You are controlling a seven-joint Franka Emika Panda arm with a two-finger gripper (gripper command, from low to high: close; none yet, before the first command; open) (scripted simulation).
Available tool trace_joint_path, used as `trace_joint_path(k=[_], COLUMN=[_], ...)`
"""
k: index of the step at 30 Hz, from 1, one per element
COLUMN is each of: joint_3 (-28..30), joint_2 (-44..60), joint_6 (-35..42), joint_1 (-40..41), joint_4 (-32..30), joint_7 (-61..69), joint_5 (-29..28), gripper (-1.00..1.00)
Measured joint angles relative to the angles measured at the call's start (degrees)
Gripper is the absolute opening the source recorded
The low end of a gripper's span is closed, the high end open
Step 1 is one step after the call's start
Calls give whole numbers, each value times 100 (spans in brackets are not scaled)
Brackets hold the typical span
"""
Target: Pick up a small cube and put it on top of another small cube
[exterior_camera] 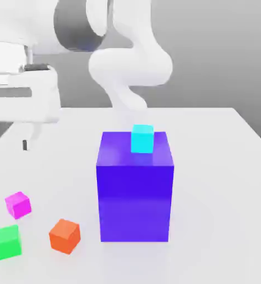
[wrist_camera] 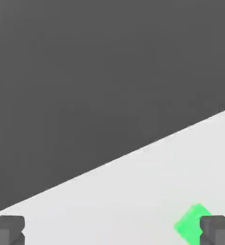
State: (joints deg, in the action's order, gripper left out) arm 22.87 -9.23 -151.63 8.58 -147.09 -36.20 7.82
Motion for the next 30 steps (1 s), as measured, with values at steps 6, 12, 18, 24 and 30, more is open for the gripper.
trace_joint_path(k=[6,12,18,24,30], joint_3=[428,7,-959,-958,-67], joint_2=[1255,2304,3003,2997,2160], joint_6=[-666,-1326,-1841,-1833,-1261], joint_1=[739,1304,2102,2103,1453], joint_4=[-517,-554,-368,-370,-602], joint_7=[379,1055,1661,1644,809], joint_5=[338,1163,1950,1931,830], gripper=[0,0,-100,-100,-100])
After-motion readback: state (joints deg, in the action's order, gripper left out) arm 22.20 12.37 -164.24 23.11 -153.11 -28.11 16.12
